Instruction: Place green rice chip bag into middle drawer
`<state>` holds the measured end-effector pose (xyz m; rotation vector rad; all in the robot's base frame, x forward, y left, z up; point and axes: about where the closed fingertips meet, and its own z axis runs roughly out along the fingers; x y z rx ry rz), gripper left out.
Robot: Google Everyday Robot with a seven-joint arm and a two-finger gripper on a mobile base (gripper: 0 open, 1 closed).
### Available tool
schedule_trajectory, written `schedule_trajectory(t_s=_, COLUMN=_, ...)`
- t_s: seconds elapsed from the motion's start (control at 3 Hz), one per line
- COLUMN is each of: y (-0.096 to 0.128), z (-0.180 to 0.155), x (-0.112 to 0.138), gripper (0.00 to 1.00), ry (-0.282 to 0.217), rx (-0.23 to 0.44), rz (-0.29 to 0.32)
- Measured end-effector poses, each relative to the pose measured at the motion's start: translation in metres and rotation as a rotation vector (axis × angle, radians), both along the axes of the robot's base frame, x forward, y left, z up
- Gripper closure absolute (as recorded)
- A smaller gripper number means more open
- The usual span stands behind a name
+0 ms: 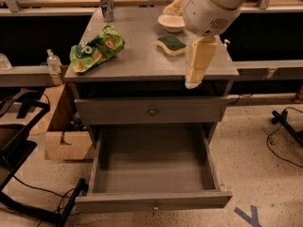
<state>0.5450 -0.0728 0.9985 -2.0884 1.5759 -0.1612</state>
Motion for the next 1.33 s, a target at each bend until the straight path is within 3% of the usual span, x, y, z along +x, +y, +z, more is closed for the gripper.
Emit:
schedule_trajectory(t_s=0.33, y=0.000, z=0.000, x=0.000, gripper=0.00, ry=0.000, rx=0.000, rz=0.000)
schedule_trajectory(t_s=0.67, y=0.031, z=-0.017, x=0.035, gripper=0.00, ry=-0.015, rx=-0.021, rz=0.068)
schedule_trajectory(t_s=1.0, y=0.068, z=-0.043, x=0.084, gripper=0.00, ry=-0.037, rx=-0.079, rz=0.133)
schedule_trajectory(t_s=1.33, y=0.111, z=-0.078, x=0.153, gripper=0.00, ry=-0.066, rx=-0.173, rz=0.190)
